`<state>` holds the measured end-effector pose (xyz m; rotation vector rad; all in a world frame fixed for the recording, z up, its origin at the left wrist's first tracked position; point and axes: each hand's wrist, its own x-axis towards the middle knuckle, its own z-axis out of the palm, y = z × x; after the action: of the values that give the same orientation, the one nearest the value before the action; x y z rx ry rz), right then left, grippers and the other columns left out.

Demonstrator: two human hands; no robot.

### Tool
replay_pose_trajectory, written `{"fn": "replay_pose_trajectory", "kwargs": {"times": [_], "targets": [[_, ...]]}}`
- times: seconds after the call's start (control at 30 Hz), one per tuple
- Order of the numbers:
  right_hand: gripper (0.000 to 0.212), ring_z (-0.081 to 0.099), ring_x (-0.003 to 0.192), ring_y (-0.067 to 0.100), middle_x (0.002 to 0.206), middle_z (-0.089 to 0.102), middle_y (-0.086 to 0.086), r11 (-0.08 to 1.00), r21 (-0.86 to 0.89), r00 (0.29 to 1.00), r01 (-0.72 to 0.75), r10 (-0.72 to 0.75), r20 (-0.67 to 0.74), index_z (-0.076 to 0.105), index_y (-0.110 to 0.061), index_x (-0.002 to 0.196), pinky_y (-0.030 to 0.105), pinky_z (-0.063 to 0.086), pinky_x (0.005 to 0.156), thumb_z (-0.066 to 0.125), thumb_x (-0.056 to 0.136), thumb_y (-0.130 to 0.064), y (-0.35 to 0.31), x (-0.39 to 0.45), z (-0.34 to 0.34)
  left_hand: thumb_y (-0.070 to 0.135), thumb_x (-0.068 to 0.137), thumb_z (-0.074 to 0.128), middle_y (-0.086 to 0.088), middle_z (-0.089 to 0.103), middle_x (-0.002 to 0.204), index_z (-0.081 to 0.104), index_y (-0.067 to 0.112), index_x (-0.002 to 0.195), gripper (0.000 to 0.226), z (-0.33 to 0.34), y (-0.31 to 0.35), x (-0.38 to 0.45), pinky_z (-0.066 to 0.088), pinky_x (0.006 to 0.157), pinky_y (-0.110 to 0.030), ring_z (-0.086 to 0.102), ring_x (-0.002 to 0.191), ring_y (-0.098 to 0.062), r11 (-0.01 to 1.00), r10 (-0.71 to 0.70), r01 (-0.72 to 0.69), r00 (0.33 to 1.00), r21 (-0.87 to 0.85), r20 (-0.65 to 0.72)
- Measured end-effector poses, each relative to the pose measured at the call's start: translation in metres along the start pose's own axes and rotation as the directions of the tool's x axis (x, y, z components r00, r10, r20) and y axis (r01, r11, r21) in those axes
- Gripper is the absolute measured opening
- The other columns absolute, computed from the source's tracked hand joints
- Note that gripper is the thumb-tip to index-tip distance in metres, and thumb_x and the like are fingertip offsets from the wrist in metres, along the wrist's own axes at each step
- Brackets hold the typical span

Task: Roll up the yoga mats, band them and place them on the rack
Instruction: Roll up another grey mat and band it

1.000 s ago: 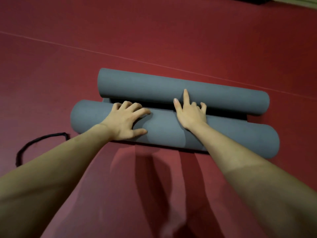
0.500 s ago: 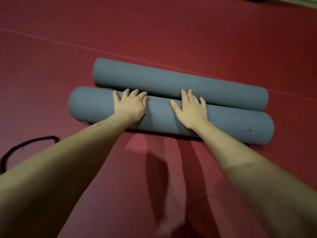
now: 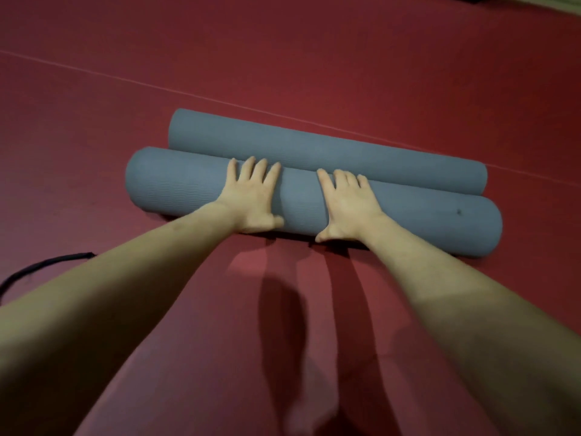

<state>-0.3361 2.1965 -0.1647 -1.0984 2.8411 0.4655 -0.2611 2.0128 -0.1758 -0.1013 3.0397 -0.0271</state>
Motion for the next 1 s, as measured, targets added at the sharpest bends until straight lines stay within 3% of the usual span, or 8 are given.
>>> {"fn": "replay_pose_trajectory", "kwargs": {"times": [0.1,0.2,0.4,0.73,0.87,0.93,1.0], "targets": [[0.127,0.041,0.123,0.032,0.135,0.041,0.015,0.999,-0.033,1.0,0.02,-0.02,0.002,0.015,-0.006,0.146,0.05,0.032,0.104,0.079,0.053,-0.064,-0.005,-0.001,-0.003,0.065,0.058,0.073,-0.011,0.029,0.143,0.006,0.01,0.148,0.125,-0.007,-0.004,-0.005,0.029,0.103,-0.048,0.032,0.13,-0.031,0.958,0.076,-0.074,0.997,0.276,0.001],[0.12,0.043,0.119,0.032,0.132,0.042,0.016,0.997,-0.075,0.999,0.022,-0.025,-0.03,0.019,-0.004,0.144,0.051,0.035,0.102,0.079,0.056,-0.059,-0.014,-0.014,-0.003,0.061,0.058,0.076,-0.01,0.032,0.138,0.01,0.009,0.146,0.122,-0.005,0.004,-0.018,0.034,0.095,-0.046,0.037,0.122,-0.03,0.925,0.082,-0.063,0.996,0.374,-0.036],[0.115,0.044,0.118,0.032,0.132,0.042,0.015,0.995,-0.084,0.997,0.055,-0.059,-0.041,0.022,-0.006,0.143,0.048,0.035,0.102,0.077,0.057,-0.059,-0.021,-0.049,0.001,0.057,0.062,0.069,-0.007,0.036,0.131,0.017,0.011,0.142,0.105,-0.002,0.014,-0.053,0.033,0.092,-0.046,0.037,0.115,-0.029,0.939,0.102,-0.077,0.993,0.334,-0.06],[0.116,0.044,0.119,0.029,0.13,0.044,0.01,0.991,-0.011,0.989,0.13,-0.129,0.068,0.024,-0.013,0.14,0.042,0.041,0.095,0.072,0.054,-0.072,-0.039,-0.11,-0.007,0.069,0.047,0.072,-0.005,0.041,0.122,0.032,0.015,0.133,0.109,-0.009,0.022,-0.108,0.034,0.087,-0.043,0.04,0.108,-0.028,0.946,0.228,-0.231,0.973,0.228,0.043],[0.101,0.039,0.126,0.028,0.134,0.041,0.009,0.991,0.072,0.987,0.109,-0.117,0.112,0.023,-0.018,0.145,0.044,0.037,0.101,0.048,0.07,-0.081,-0.037,-0.117,-0.011,0.071,0.05,0.07,-0.003,0.039,0.126,0.023,0.015,0.139,0.115,-0.005,0.021,-0.119,0.032,0.089,-0.042,0.039,0.109,-0.026,0.948,0.224,-0.228,0.974,0.225,0.042],[0.074,0.038,0.13,0.029,0.135,0.042,0.009,0.966,0.256,0.989,-0.022,-0.016,0.145,0.034,-0.023,0.142,0.051,0.03,0.107,0.025,0.086,-0.071,-0.034,-0.109,-0.012,0.071,0.051,0.07,-0.001,0.039,0.127,0.022,0.018,0.139,0.114,-0.003,0.019,-0.119,0.031,0.091,-0.042,0.039,0.109,-0.025,0.957,0.225,-0.227,0.974,0.181,0.028],[0.061,0.039,0.131,0.029,0.136,0.044,0.007,0.91,0.378,0.978,-0.169,0.108,0.176,0.044,-0.025,0.135,0.059,0.016,0.112,0.012,0.095,-0.059,-0.035,-0.093,-0.01,0.071,0.048,0.071,0.0,0.041,0.126,0.027,0.02,0.138,0.112,-0.002,0.015,-0.118,0.03,0.093,-0.041,0.04,0.109,-0.025,0.965,0.228,-0.229,0.973,0.126,0.016]]}}
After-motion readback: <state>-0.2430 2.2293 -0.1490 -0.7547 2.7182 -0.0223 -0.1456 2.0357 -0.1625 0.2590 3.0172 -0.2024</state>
